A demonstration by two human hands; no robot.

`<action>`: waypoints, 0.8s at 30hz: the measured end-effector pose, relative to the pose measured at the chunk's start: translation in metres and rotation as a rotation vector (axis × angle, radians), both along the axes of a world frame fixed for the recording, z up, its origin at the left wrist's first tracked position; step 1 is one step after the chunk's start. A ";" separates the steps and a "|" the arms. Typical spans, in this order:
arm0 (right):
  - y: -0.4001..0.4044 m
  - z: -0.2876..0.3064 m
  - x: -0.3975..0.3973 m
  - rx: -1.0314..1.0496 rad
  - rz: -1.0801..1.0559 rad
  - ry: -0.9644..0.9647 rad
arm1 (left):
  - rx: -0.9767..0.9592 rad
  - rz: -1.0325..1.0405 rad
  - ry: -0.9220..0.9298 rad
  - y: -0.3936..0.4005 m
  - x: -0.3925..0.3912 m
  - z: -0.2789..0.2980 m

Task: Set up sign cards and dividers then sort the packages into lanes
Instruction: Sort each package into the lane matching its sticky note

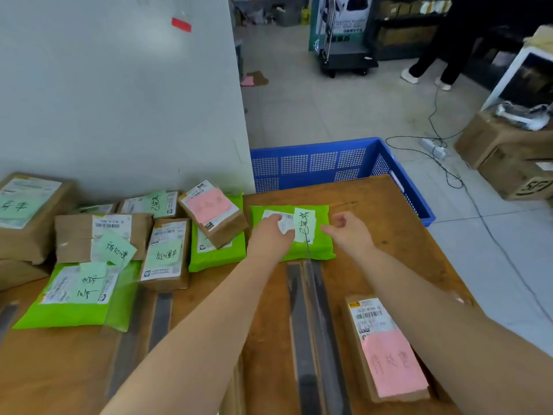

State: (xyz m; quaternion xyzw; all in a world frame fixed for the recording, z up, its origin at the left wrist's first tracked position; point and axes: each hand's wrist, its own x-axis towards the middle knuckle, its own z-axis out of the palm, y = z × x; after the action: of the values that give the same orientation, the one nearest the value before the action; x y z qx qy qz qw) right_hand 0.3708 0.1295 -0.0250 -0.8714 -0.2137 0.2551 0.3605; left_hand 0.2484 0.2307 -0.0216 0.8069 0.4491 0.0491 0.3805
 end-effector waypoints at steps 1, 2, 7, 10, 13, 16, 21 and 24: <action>0.005 -0.010 0.005 -0.013 -0.014 0.003 | 0.001 0.002 0.023 0.005 0.007 -0.010; 0.009 -0.019 0.009 -0.024 -0.027 0.007 | 0.007 0.009 0.055 0.011 0.013 -0.020; 0.029 -0.056 0.024 -0.066 -0.052 0.052 | 0.087 0.073 0.197 0.030 0.029 -0.054; 0.038 -0.065 0.028 -0.055 -0.079 0.079 | 0.073 0.156 0.200 0.033 0.033 -0.062; 0.045 -0.066 0.030 -0.084 -0.082 0.092 | 0.003 0.257 0.166 0.035 0.038 -0.066; 0.045 -0.065 0.035 -0.045 -0.092 0.096 | 0.020 0.276 0.076 0.039 0.039 -0.064; 0.037 -0.028 0.040 0.106 -0.082 -0.001 | 0.090 0.274 -0.096 0.039 0.041 -0.028; 0.028 0.014 0.043 0.256 -0.132 -0.010 | 0.141 0.229 -0.193 0.031 0.045 0.010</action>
State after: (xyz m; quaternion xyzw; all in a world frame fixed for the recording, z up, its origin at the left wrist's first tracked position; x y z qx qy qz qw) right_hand 0.4138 0.1576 -0.0114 -0.8316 -0.1888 0.1971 0.4837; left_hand 0.2937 0.2615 -0.0111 0.7667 0.4948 0.2005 0.3564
